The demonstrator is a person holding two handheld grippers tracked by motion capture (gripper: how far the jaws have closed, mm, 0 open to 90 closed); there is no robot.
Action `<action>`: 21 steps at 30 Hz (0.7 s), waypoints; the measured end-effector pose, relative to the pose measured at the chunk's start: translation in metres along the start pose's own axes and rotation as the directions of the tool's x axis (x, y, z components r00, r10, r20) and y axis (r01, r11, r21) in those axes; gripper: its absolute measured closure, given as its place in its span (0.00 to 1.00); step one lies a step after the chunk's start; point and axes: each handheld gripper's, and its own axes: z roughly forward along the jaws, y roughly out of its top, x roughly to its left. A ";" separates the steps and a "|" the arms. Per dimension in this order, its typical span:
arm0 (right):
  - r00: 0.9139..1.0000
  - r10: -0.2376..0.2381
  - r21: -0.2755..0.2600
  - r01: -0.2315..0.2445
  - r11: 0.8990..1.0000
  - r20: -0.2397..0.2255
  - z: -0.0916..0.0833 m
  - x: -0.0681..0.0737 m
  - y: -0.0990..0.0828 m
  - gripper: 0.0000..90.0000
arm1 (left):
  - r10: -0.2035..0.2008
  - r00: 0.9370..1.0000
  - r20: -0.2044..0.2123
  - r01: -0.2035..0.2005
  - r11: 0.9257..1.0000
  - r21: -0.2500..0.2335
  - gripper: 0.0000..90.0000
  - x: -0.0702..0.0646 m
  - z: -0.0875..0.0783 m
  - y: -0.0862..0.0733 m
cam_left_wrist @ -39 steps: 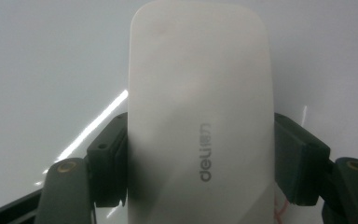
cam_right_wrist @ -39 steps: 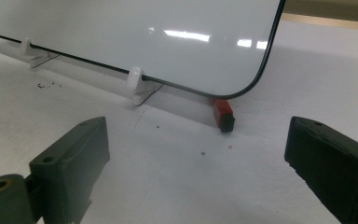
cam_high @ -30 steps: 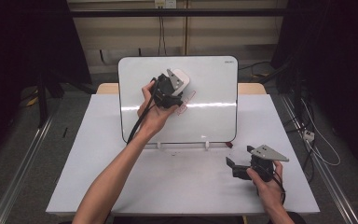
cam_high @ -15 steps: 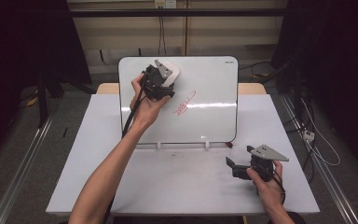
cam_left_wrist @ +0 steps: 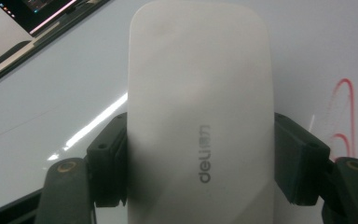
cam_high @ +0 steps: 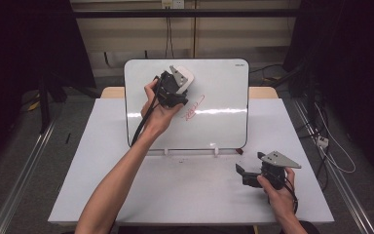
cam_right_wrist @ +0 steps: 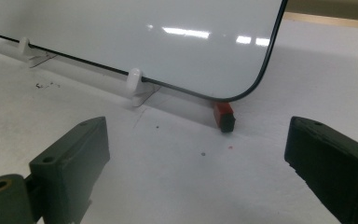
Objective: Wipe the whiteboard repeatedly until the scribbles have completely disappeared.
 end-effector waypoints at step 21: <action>1.000 -0.004 -0.004 0.004 1.000 -0.004 -0.001 0.001 0.000 0.07 | 0.146 0.988 0.045 -0.147 0.989 0.020 0.34 -0.041 0.004 -0.007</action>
